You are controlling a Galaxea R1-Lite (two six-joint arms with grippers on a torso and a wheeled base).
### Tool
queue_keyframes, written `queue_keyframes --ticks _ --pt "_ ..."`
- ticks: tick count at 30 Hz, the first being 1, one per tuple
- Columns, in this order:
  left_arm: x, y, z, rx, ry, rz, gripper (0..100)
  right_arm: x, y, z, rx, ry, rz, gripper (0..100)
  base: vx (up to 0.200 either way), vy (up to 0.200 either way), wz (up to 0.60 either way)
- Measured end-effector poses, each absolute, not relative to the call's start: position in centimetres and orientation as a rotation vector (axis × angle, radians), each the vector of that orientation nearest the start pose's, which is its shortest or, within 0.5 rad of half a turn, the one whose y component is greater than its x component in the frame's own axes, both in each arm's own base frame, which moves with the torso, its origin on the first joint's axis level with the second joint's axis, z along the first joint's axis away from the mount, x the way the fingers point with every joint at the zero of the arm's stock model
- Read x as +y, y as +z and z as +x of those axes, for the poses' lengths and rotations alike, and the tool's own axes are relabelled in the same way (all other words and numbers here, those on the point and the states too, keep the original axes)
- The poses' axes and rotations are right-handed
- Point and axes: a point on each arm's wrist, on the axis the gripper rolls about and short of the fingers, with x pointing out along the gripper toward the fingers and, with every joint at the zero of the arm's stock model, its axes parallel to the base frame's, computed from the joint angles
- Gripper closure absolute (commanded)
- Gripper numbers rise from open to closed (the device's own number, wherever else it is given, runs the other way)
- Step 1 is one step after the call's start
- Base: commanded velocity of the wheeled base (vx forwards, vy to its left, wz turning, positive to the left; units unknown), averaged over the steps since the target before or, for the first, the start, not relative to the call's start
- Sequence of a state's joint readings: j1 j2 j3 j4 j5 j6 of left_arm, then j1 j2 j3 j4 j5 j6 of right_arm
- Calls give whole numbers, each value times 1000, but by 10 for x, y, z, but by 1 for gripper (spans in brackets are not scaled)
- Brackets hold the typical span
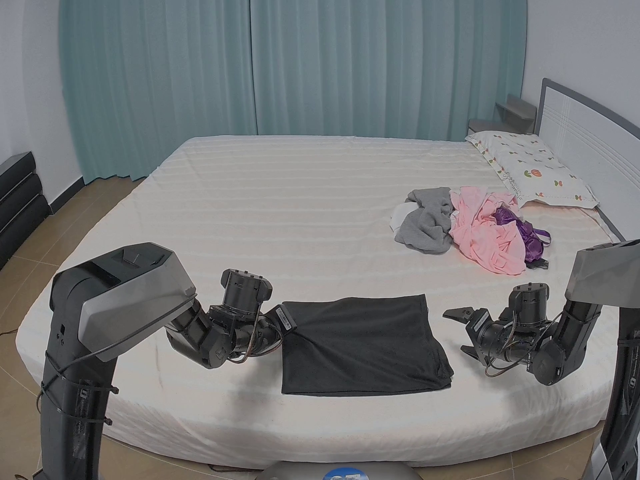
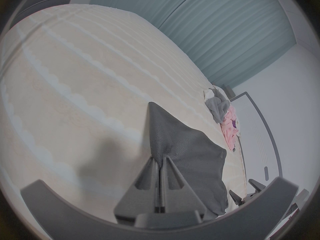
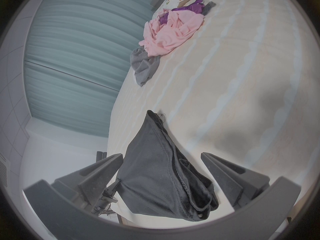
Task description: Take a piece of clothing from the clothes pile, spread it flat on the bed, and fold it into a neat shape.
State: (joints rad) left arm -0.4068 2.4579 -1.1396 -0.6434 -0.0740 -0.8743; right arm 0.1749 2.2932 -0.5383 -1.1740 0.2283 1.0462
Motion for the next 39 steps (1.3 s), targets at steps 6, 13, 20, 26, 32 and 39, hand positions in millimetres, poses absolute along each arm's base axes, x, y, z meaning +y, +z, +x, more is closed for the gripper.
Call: queue_keyframes --ticks 6,13,20,26,32,39 --pt "-164 -23 395 812 -113 -713 100 62 -17 320 735 49 1017 0 0 200 0" --pt "-156 -22 396 807 -94 -719 100 61 -17 319 737 48 1016 0 0 200 0" --pt "-150 -20 397 803 -79 -723 100 61 -17 319 738 47 1016 0 0 200 0" --pt "-146 -21 396 808 -70 -722 100 61 -17 319 737 48 1017 0 0 200 0" --pt "-140 -21 395 813 -54 -723 100 61 -17 319 737 48 1017 0 0 200 0" --pt "-135 -20 394 815 -39 -725 100 61 -17 319 736 48 1017 0 0 200 0"
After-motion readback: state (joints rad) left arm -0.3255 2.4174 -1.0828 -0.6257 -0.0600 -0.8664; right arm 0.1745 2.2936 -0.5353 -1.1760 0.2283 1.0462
